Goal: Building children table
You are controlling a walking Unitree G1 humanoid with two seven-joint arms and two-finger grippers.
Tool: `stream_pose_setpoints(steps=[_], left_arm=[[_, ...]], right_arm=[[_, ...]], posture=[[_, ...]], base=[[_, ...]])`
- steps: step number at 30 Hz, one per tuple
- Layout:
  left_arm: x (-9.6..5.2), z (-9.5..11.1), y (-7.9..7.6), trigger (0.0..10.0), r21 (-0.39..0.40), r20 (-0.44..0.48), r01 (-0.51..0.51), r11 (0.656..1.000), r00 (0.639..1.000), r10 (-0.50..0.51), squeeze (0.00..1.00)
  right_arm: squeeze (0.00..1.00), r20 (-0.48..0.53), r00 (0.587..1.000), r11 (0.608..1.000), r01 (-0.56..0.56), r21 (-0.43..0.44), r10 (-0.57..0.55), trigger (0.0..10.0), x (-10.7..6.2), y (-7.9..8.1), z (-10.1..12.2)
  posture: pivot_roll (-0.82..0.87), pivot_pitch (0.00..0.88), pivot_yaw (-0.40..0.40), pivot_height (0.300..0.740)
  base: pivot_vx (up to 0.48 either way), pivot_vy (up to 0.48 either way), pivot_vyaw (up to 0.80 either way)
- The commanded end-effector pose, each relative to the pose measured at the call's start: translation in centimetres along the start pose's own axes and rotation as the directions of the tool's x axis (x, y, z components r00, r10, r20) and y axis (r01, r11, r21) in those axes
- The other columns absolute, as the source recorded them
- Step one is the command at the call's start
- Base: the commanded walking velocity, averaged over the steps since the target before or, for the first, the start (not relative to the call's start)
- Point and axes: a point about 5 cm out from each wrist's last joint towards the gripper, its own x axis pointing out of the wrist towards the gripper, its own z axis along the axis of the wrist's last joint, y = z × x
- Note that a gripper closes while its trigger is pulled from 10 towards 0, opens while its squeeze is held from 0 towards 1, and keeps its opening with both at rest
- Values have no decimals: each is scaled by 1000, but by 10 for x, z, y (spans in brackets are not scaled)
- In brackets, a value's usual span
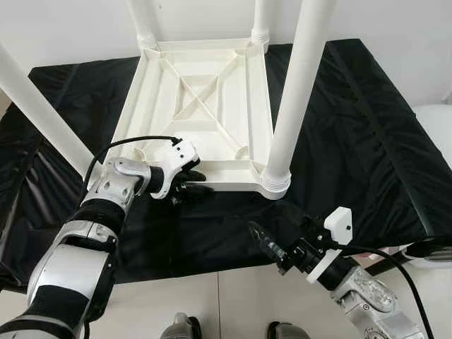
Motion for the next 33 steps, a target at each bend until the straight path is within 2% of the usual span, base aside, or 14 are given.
stream_pose_setpoints(steps=[1,2,3,4,6,11,12,20,21,26,33], left_arm=[[0,-23,0,10000,18,-117,-124,992,985,125,0],[1,-23,-2,10000,101,-148,-115,988,981,129,0],[1,-23,-2,10000,101,-148,-115,988,981,129,0],[2,-23,-2,10000,142,-163,-108,984,978,131,0],[2,-23,-2,10000,142,-163,-108,984,978,131,0],[3,-23,-2,10000,200,-179,-120,972,971,156,0],[3,-21,-1,157,214,-176,-131,968,970,170,0],[1,-19,3,0,228,-149,-167,959,968,204,0],[-2,-20,3,0,253,-147,-176,951,965,218,0],[-6,-21,4,0,272,-133,-191,943,963,233,0],[-17,-9,11,0,201,-25,-258,945,963,269,0]], right_arm=[[0,-11,1000,1000,0,-2,0,10000,-1,1,0],[0,-16,1000,1000,5,-4,-5,10000,-3,1,-1],[0,-16,1000,1000,5,-4,-5,10000,-3,1,-1],[0,-18,1000,1000,9,-5,-9,10000,-3,1,-1],[0,-18,1000,1000,9,-5,-9,10000,-3,1,-1],[0,-19,999,1000,27,-11,-27,10000,-5,-1,-1],[0,-19,999,999,34,-13,-34,10000,-6,-2,-1],[0,-15,998,998,57,-20,-58,10000,-7,-7,0],[0,-10,997,997,78,-25,-78,10000,-7,-11,0],[0,-8,994,994,107,-27,-108,10000,-9,-14,0],[0,-12,980,979,200,-23,-201,10000,-15,-27,-6]], posture=[[-14,195,108,740],[-17,200,111,740],[-17,200,111,740],[-17,200,111,740],[-17,200,111,740],[-22,202,115,740],[-24,204,117,740],[-26,203,118,740],[-27,203,118,740],[-32,203,120,740],[-34,205,122,740]], base=[[0,0,0],[0,0,0],[0,0,0],[0,0,0],[0,0,0],[0,0,0],[0,0,0],[0,0,0],[0,0,0],[0,0,0],[0,0,0]])
